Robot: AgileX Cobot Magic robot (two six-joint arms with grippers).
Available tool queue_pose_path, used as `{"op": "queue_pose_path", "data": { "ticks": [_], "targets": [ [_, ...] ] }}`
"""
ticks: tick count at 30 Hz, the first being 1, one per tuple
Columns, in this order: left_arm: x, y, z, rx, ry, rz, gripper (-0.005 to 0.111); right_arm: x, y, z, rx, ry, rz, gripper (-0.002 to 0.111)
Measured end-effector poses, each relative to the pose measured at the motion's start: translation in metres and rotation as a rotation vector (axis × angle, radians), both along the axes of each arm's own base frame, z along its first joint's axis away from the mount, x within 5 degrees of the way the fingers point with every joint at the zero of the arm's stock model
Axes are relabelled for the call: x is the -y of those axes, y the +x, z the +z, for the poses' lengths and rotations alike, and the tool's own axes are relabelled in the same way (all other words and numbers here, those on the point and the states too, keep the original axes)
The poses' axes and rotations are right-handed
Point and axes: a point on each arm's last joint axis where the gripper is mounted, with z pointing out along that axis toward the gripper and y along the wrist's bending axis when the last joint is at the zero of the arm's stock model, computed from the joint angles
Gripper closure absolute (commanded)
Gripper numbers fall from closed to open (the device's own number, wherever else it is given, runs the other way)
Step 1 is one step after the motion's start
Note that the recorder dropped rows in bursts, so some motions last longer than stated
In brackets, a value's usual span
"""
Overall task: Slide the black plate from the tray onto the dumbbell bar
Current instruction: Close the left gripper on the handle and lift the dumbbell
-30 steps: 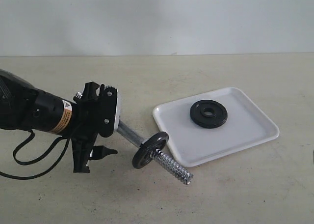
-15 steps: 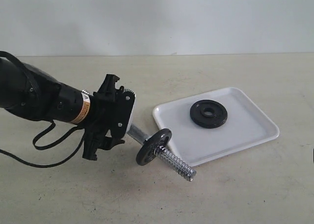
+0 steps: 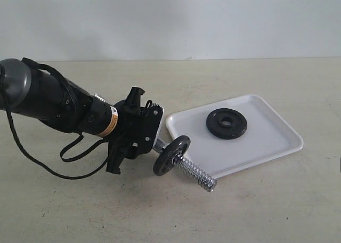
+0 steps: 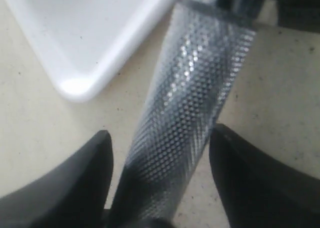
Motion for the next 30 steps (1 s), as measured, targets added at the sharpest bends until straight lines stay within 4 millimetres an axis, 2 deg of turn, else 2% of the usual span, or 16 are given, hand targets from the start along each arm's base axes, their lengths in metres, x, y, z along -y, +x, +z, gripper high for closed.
{"op": "queue_pose_path", "data": {
  "ticks": [5, 11, 24, 27, 30],
  "targets": [
    [0.0007, 0.0013, -0.002, -0.007, -0.005, 0.01, 0.057, 0.0, 0.0, 0.0, 0.0, 0.0, 0.0, 0.075],
    [0.0027, -0.0006, -0.0037, -0.04, -0.036, 0.019, 0.07, 0.0, 0.0, 0.0, 0.0, 0.0, 0.0, 0.075],
    [0.0094, -0.0073, -0.0046, -0.121, -0.116, -0.039, 0.072, 0.0, 0.0, 0.0, 0.0, 0.0, 0.0, 0.075],
    [0.0095, -0.0078, -0.0047, -0.145, -0.132, -0.01, 0.08, 0.0, 0.0, 0.0, 0.0, 0.0, 0.0, 0.075],
    [0.0099, -0.0084, -0.0047, -0.192, -0.171, 0.06, 0.097, 0.0, 0.0, 0.0, 0.0, 0.0, 0.0, 0.075]
  ]
}}
